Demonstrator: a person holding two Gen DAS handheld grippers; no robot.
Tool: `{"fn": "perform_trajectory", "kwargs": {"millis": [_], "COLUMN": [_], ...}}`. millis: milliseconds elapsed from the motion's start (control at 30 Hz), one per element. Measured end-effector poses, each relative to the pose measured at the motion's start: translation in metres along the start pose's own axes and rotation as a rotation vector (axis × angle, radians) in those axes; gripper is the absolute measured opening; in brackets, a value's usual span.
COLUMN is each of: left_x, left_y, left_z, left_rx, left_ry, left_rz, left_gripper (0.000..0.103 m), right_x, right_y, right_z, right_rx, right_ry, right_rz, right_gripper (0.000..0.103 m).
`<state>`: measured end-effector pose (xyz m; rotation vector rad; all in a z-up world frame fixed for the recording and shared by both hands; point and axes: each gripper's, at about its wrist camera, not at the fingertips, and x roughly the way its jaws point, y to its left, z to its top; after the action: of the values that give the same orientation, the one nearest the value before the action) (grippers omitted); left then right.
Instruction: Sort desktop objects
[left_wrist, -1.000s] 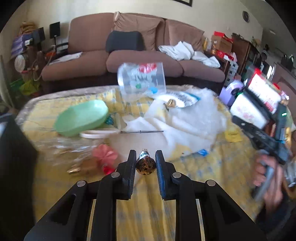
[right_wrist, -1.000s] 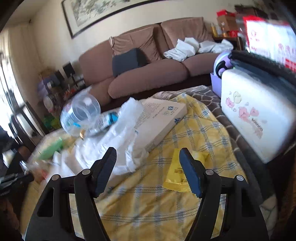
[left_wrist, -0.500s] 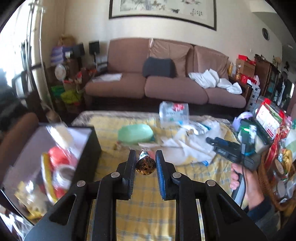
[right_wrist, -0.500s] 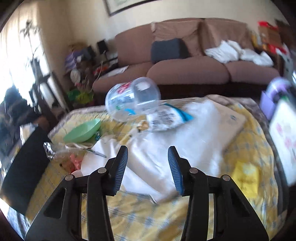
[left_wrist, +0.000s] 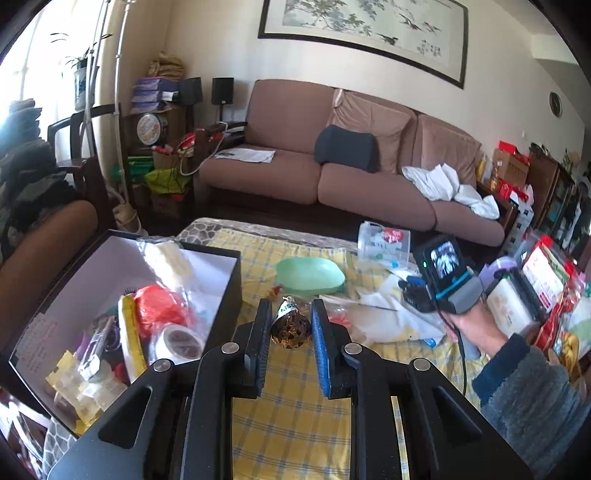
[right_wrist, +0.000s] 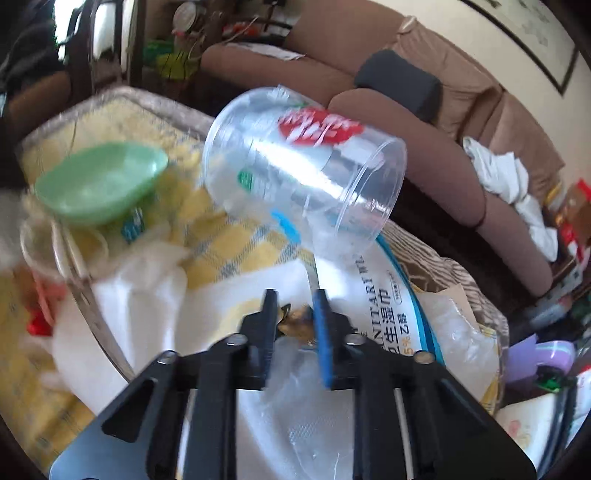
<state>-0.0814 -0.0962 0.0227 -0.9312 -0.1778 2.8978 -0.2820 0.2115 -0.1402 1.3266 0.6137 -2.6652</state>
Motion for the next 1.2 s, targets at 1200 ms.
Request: {"fn": "perform_trajectory", "kwargs": {"millis": [1200], "left_x": [-0.063], "left_y": [0.207], "left_z": [0.01], "left_rx": [-0.139], "left_ry": [-0.133], "left_rz": [0.336], "left_gripper": [0.02], "right_x": [-0.293], "right_y": [0.249], "right_z": [0.126], "right_rx": [0.037], "right_ry": [-0.396], "right_rz": [0.777], "right_gripper": [0.008]}}
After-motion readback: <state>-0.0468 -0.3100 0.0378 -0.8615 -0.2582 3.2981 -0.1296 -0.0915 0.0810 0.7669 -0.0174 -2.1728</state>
